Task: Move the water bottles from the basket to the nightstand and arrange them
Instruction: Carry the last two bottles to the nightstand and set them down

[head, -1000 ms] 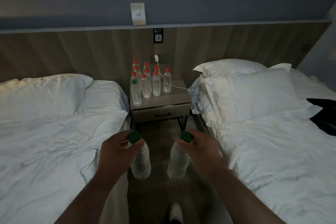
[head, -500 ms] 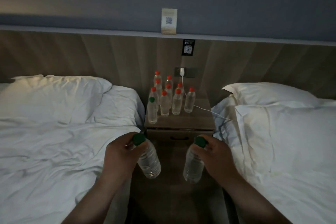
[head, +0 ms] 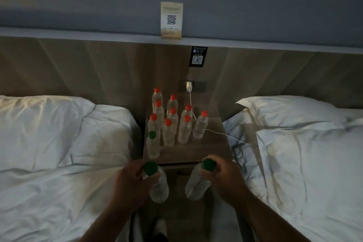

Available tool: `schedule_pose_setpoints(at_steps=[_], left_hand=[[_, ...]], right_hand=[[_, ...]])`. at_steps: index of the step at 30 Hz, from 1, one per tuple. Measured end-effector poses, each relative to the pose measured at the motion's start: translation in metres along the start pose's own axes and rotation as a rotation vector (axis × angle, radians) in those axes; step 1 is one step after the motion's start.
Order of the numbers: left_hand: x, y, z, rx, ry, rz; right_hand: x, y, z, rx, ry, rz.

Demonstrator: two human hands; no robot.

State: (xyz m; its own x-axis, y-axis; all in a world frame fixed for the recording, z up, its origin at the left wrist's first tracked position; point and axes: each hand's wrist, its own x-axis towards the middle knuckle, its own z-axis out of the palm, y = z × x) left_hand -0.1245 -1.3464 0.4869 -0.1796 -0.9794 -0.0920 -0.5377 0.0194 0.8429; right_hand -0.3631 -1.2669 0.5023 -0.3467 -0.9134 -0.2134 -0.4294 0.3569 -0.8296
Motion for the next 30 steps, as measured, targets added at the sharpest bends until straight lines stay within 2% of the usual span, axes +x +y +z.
schedule_pose_setpoints(at_steps=[4,9,12,20,25,30], left_hand=[[0.053,0.003,0.027,0.031,-0.171,0.002],[0.097,-0.001,0.064,0.052,-0.261,0.037],[0.117,-0.001,0.088,0.067,-0.248,0.056],[0.151,-0.011,0.155,0.176,-0.188,-0.031],[0.168,-0.019,0.184,0.221,-0.102,-0.076],[0.177,-0.034,0.205,0.149,-0.111,-0.140]], right_hand=[[0.038,0.009,-0.012,-0.009,0.041,0.037],[0.076,0.036,-0.027,-0.057,0.076,0.037],[0.100,0.053,-0.040,-0.111,0.054,0.036],[0.178,0.097,-0.056,-0.421,-0.197,-0.018],[0.220,0.118,-0.047,-0.437,-0.324,-0.006],[0.250,0.123,-0.033,-0.433,-0.374,0.000]])
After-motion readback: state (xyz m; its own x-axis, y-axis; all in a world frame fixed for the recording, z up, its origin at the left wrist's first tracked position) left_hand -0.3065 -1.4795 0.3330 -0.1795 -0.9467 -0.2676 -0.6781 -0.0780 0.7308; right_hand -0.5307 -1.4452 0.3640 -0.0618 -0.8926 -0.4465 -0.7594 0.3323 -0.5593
